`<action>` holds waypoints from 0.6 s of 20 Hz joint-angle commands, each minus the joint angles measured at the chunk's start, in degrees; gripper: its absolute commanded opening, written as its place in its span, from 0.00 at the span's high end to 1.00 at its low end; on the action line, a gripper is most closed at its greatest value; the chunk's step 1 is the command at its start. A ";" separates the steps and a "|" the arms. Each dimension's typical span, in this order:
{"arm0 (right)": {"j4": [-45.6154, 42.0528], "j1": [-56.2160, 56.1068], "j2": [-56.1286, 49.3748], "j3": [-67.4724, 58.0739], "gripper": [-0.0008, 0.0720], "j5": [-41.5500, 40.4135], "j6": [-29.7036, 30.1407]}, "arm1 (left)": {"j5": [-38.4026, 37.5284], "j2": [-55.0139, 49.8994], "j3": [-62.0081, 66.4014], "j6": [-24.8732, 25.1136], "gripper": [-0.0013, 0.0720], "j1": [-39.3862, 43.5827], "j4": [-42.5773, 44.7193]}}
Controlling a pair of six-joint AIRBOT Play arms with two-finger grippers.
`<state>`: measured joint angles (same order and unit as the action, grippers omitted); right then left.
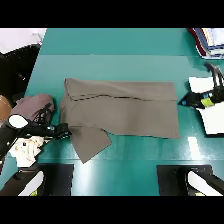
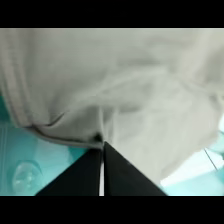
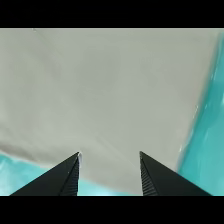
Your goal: Fold the shirts.
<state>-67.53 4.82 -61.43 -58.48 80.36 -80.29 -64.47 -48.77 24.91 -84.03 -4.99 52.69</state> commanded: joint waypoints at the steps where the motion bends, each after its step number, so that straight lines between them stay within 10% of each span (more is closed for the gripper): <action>1: -0.07 11.61 3.28 12.76 0.35 2.32 -0.02 | -3.15 0.09 3.78 2.01 0.95 0.02 -0.39; 8: 7.87 21.51 -3.19 28.30 0.38 -2.86 1.95 | -3.06 0.09 5.66 2.23 0.95 0.02 -0.35; 12: 10.47 14.45 -6.69 26.53 0.60 -6.45 2.38 | -3.15 0.09 5.68 2.62 0.95 0.02 0.15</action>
<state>-59.37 22.41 -65.76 -32.14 77.06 -78.41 -67.51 -48.73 30.39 -81.73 -4.97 52.40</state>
